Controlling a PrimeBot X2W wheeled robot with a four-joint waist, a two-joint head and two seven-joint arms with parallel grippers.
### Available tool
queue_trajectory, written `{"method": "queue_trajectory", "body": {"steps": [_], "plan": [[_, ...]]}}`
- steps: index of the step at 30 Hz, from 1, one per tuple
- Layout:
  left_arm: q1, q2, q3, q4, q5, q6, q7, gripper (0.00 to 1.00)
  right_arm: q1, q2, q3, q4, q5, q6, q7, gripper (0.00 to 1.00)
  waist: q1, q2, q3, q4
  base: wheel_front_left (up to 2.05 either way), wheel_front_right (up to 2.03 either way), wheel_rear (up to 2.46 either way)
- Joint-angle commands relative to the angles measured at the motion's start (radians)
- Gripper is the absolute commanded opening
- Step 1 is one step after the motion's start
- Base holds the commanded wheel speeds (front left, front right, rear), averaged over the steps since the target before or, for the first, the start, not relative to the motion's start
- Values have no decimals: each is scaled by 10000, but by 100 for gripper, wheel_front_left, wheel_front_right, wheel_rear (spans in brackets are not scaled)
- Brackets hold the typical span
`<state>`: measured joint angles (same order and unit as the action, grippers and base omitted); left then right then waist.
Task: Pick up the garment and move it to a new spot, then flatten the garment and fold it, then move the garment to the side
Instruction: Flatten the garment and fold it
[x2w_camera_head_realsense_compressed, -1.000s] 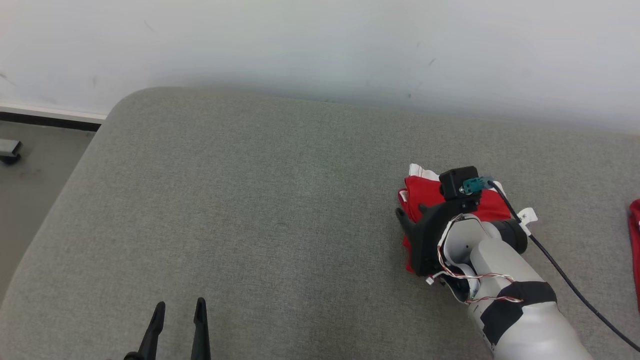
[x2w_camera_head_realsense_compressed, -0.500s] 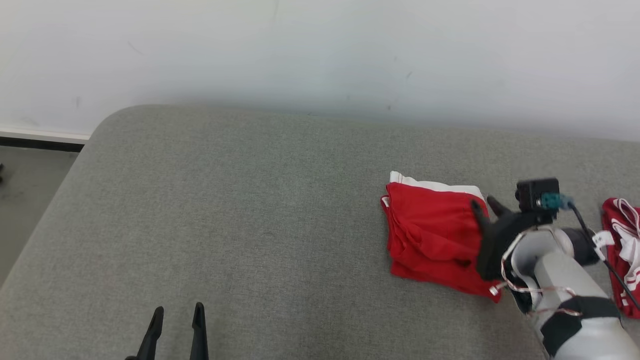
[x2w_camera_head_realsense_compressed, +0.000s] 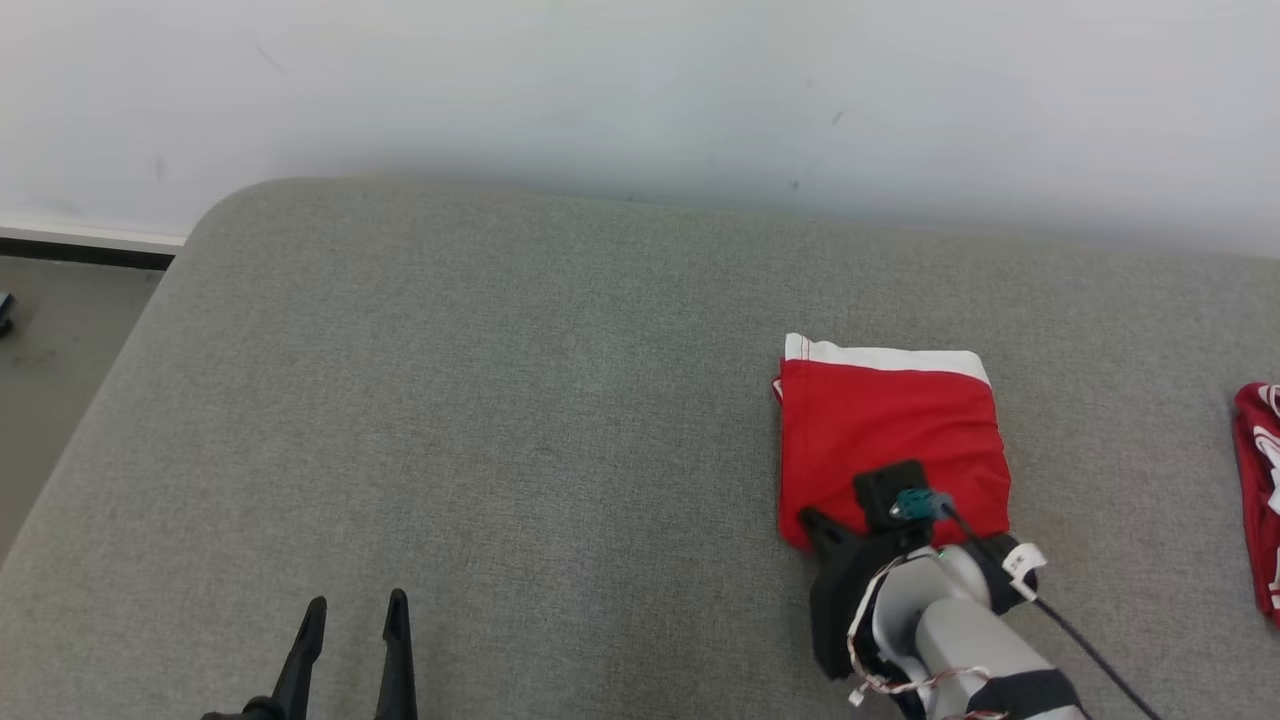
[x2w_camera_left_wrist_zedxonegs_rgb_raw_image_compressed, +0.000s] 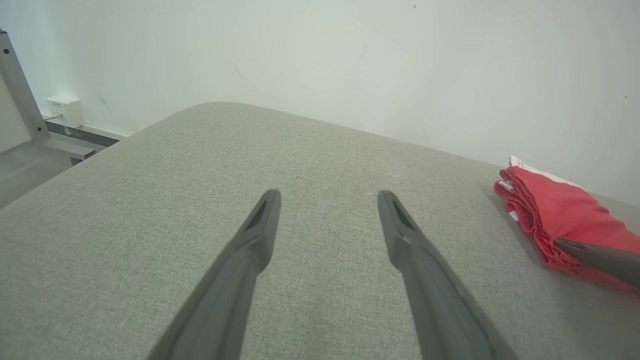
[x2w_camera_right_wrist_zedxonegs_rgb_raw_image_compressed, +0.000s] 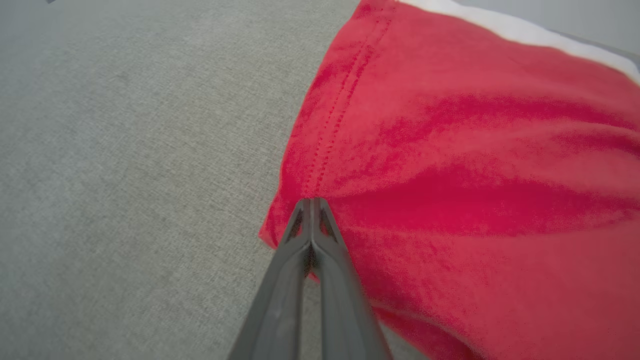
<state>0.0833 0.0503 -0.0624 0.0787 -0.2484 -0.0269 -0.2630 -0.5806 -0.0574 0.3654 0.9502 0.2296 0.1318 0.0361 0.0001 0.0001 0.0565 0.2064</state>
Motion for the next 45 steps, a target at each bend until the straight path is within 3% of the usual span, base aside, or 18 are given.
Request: {"method": "queue_trajectory", "body": {"steps": [1, 7, 14, 15, 16, 17, 28, 34, 45], "plan": [[-107, 2, 55, 44, 33, -28, -15, 100, 228, 47, 394, -77, 280, -28, 27, 0, -1, -1, -50, 34, 0, 0, 0], [-16, 0, 158, 121, 99, -26, -14, 100, 712, 47, 2292, -1537, 2663, -28, 149, 0, -1, -1, -235, 4, 0, 0, 0], [230, 3, 382, 120, 458, 87, -14, 100, 530, 55, 2234, -2466, 3525, -28, -1048, 0, -1, -1, -643, -554, 0, 0, 0], [247, 3, 407, 112, 520, 75, -14, 100, 548, 59, 2120, -2525, 3430, -28, -1247, 7, -1, -1, -702, -653, 0, 0, 0], [260, 2, 457, 88, 574, 83, -14, 100, 574, 63, 1971, -2595, 3299, -28, -1453, 49, -1, -1, -756, -781, 0, 0, 0], [254, 0, 492, 78, 570, 80, -14, 100, 625, 46, 1779, -2655, 3156, -28, -1644, 100, -1, -1, -793, -890, 0, 0, 0], [-143, 0, 792, 324, 605, 264, -14, 100, 1878, -596, -473, -3659, 2024, -28, -2499, 100, -1, -1, -1063, -1983, 0, 0, 0], [-466, 2, 1020, 620, 575, 290, -14, 100, 2596, -1175, -617, -4216, 1221, -28, -2476, 100, -1, -1, -1172, -2535, 0, 0, 0], [-489, 11, 1342, 1244, 648, 19, -14, 100, 3343, -1416, -632, -4342, 1232, -28, -2542, 100, -1, -1, -1406, -3116, 0, 0, 0]]}}
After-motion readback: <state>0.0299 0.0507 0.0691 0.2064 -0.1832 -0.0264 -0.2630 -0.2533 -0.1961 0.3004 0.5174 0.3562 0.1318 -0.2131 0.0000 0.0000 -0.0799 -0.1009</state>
